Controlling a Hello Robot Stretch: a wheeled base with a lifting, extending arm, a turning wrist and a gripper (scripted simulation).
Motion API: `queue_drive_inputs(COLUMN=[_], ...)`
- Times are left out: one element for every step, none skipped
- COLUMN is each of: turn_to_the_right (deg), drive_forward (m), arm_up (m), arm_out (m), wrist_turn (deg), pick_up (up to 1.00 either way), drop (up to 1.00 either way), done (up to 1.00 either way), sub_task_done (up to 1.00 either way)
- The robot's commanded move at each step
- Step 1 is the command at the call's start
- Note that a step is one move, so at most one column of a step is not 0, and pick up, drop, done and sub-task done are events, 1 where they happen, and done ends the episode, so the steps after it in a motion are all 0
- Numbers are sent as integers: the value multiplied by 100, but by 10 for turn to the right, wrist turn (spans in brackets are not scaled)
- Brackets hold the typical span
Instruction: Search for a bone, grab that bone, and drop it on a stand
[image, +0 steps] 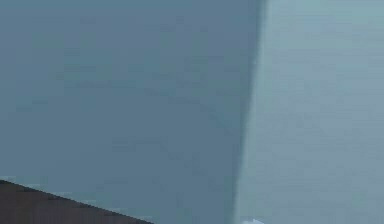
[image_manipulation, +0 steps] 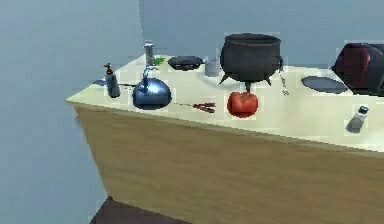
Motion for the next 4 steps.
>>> queue_drive_inputs(turn_to_the_right=[0, -360, 0, -450], drive_forward=[10, 0, 45, 0], arm_up=[0, 0, 0, 0], arm_out=[0, 0, 0, 0], wrist_turn=[0, 0, 0, 0], pick_up=[0, 0, 0, 0], drop=[0, 0, 0, 0], done=[0, 0, 0, 0], sub_task_done=[0, 0, 0, 0])
